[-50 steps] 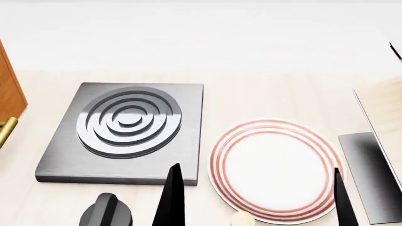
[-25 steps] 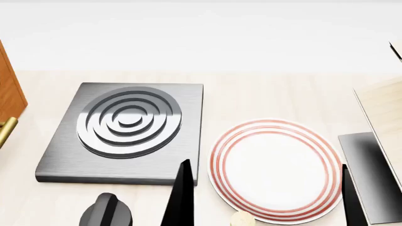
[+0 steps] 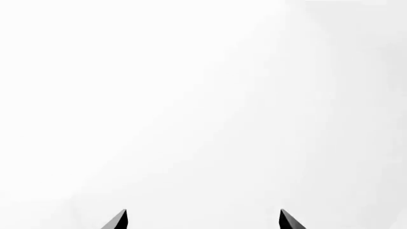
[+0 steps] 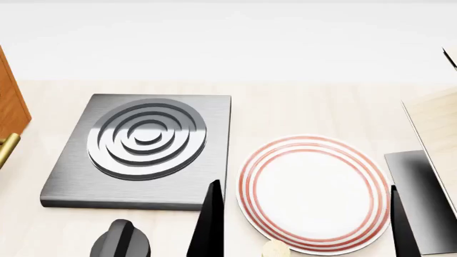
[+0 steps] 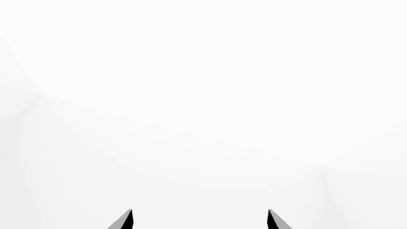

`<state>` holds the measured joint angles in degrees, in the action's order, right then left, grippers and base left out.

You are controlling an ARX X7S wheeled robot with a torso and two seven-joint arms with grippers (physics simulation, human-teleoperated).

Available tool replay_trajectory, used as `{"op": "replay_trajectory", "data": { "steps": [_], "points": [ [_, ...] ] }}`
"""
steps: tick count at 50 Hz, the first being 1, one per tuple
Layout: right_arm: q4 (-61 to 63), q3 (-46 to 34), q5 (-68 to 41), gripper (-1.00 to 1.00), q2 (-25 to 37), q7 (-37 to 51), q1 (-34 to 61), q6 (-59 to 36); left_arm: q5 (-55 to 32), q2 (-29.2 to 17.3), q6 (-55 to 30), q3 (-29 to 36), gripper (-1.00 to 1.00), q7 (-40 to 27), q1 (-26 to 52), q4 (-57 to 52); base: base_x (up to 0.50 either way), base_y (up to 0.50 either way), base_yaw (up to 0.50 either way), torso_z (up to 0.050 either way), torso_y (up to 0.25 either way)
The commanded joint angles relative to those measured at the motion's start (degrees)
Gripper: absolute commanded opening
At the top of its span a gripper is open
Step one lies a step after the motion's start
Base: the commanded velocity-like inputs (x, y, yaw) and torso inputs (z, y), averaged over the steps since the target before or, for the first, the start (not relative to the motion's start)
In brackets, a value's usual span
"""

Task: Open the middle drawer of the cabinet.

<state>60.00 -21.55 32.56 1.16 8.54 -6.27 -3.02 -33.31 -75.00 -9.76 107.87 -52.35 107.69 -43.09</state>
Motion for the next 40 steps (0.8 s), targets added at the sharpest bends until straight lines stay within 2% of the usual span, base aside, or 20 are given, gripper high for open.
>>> {"op": "replay_trajectory", "data": {
  "steps": [1,7,23,32,35,40],
  "points": [
    [0.0,0.8,1.4,1.00,-1.2,-1.5,0.2,-0.6,7.2,7.8,-2.8,1.9,1.00,4.1,-4.0,11.2,0.00,0.00,0.00,0.000,0.000],
    [0.0,0.8,1.5,1.00,-1.2,-1.6,0.5,-0.9,9.8,11.1,-1.9,3.7,1.00,5.6,-6.6,18.8,0.00,0.00,0.00,0.000,0.000],
    [0.0,0.7,1.5,1.00,-1.2,-1.9,0.8,-1.4,15.8,18.9,-0.1,6.4,1.00,4.1,-13.3,35.8,0.00,0.00,0.00,0.000,0.000],
    [0.0,0.9,1.4,1.00,-1.2,-1.9,0.5,-1.0,15.5,22.0,0.9,6.7,1.00,4.8,-16.1,43.9,0.00,0.00,0.00,0.000,0.000],
    [0.0,0.8,1.5,1.00,-1.2,-2.1,0.7,-1.4,11.8,23.2,3.4,5.3,1.00,7.5,-17.0,49.1,0.00,0.00,0.00,0.000,0.000],
    [0.0,0.7,1.3,1.00,-1.2,-2.3,1.0,-1.9,10.7,24.9,5.0,5.4,1.00,9.7,-18.7,54.5,0.00,0.00,0.00,0.000,0.000]
  ]
}}
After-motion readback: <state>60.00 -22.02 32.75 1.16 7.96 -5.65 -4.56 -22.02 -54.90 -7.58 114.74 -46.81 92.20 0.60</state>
